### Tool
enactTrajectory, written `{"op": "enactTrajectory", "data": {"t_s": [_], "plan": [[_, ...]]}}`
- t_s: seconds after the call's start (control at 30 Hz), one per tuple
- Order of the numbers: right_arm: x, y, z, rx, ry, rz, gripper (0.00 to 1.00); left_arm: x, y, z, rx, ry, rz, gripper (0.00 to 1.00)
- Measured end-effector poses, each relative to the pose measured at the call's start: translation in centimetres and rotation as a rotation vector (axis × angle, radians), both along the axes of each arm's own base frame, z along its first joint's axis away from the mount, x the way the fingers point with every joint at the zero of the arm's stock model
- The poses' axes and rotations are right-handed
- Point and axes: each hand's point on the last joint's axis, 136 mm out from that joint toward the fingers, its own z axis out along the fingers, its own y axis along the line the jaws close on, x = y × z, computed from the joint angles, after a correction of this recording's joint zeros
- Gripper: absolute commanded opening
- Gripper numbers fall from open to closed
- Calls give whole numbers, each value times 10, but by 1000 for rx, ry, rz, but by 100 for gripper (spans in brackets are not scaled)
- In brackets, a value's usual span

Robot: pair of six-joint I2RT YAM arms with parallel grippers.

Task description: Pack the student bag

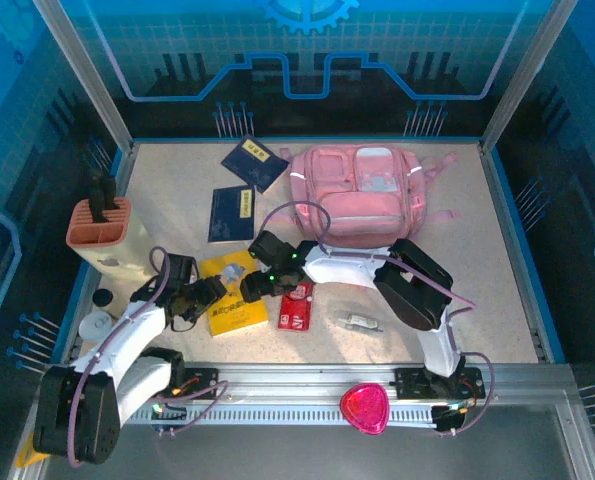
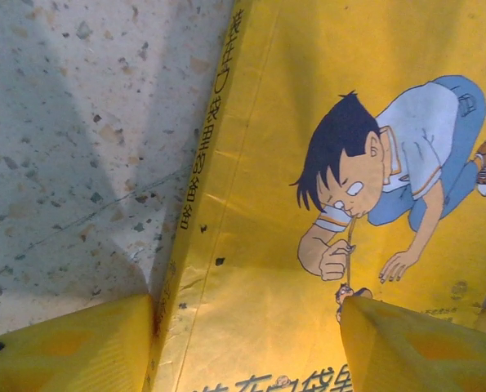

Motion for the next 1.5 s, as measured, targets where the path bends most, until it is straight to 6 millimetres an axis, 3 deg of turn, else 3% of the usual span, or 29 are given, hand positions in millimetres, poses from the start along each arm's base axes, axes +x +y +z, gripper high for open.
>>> {"op": "enactTrajectory", "data": {"t_s": [0.2, 0.43, 0.9, 1.3, 1.5], "plan": [[8, 7, -9, -23, 4, -20, 74, 0, -1, -3, -7, 14, 0, 57], [7, 23, -6, -5, 14, 10, 73, 1, -6, -2, -31, 9, -24, 53], [6, 22, -4, -6, 24, 12, 72, -1, -7, -3, -31, 15, -34, 50], [3, 23, 34, 87, 44, -2, 68, -1, -10, -1, -34, 9, -45, 49], [1, 18, 33, 119, 86, -27, 58, -1, -11, -1, -35, 7, -49, 49]]}}
